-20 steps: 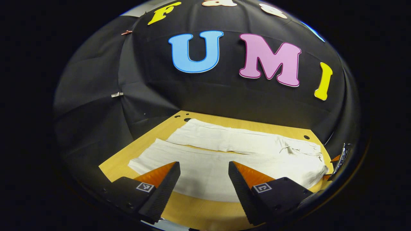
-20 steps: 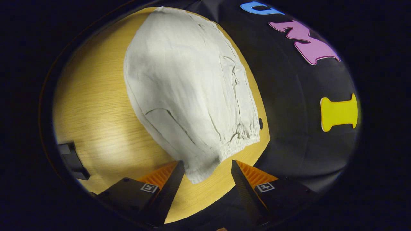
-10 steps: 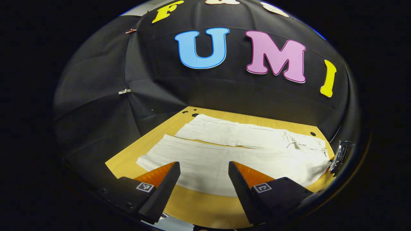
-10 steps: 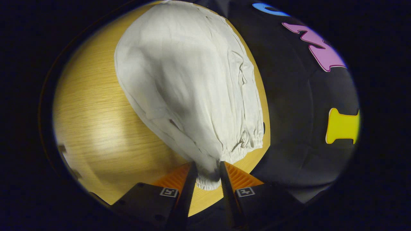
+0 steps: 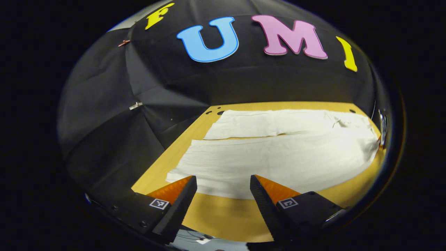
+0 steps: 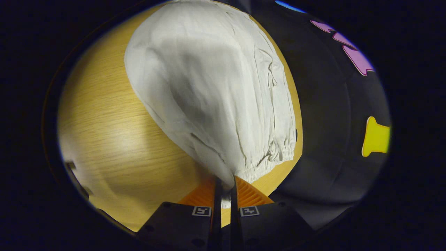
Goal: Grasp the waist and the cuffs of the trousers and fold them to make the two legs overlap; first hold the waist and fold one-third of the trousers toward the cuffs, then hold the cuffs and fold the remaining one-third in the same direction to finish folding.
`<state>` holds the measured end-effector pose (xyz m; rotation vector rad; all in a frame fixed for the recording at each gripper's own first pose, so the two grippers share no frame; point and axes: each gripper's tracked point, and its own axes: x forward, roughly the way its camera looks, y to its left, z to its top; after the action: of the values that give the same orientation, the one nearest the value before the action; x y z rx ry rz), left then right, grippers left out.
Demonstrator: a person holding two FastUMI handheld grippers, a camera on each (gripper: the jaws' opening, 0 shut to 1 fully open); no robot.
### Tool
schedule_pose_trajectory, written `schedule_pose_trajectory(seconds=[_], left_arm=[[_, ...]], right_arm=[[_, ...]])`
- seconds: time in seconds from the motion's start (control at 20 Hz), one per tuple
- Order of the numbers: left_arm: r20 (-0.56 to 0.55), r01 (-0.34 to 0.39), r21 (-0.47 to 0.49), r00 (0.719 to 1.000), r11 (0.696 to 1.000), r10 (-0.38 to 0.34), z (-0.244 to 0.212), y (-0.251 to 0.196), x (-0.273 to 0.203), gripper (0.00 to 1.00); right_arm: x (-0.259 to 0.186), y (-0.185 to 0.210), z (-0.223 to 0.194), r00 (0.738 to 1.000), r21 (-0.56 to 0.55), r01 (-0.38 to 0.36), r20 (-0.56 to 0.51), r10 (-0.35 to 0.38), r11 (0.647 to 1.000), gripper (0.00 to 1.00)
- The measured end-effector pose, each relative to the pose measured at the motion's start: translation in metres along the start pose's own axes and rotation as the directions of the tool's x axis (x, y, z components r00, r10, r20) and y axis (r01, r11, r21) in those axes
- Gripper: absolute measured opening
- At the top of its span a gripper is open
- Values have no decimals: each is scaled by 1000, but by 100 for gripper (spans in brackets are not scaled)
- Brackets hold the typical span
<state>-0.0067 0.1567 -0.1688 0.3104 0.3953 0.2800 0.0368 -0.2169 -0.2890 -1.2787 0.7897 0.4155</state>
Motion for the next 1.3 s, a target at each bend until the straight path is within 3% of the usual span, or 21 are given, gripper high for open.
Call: schedule_pose_trajectory(seconds=[0.2, 0.35, 0.5, 0.7, 1.0, 1.05, 1.2, 1.3], left_arm=[[-77, -26, 239, 996, 971, 45, -38, 46, 34, 98], [-124, 21, 395, 992, 919, 31, -62, 73, 52, 98], [-154, 86, 588, 988, 805, 7, -74, 99, 79, 98], [-215, 196, 743, 975, 640, -50, -84, 119, 104, 97], [-286, 324, 813, 946, 483, -154, -67, 116, 146, 93], [-300, 348, 827, 937, 442, -176, -61, 114, 152, 93], [-366, 422, 863, 902, 279, -230, -54, 102, 167, 91], [-421, 468, 861, 876, 200, -236, -55, 97, 170, 80]], right_arm=[[0, 0, 1, 999, 11, -35, 23, 35, 999, 5], [1, -1, 1, 999, -14, -33, 21, 34, 999, 5], [-1, -1, 1, 1000, -35, -25, 6, 26, 999, 5], [-2, 0, 1, 1000, -65, -12, -20, 11, 998, 5], [-2, 0, 1, 999, -75, -10, -36, 7, 997, 5], [-1, -1, 0, 999, -79, -8, -37, 5, 997, 5], [-1, 0, 0, 999, -91, -4, -43, 0, 996, 5], [-2, 0, 1, 999, -94, -3, -50, -2, 996, 5]])
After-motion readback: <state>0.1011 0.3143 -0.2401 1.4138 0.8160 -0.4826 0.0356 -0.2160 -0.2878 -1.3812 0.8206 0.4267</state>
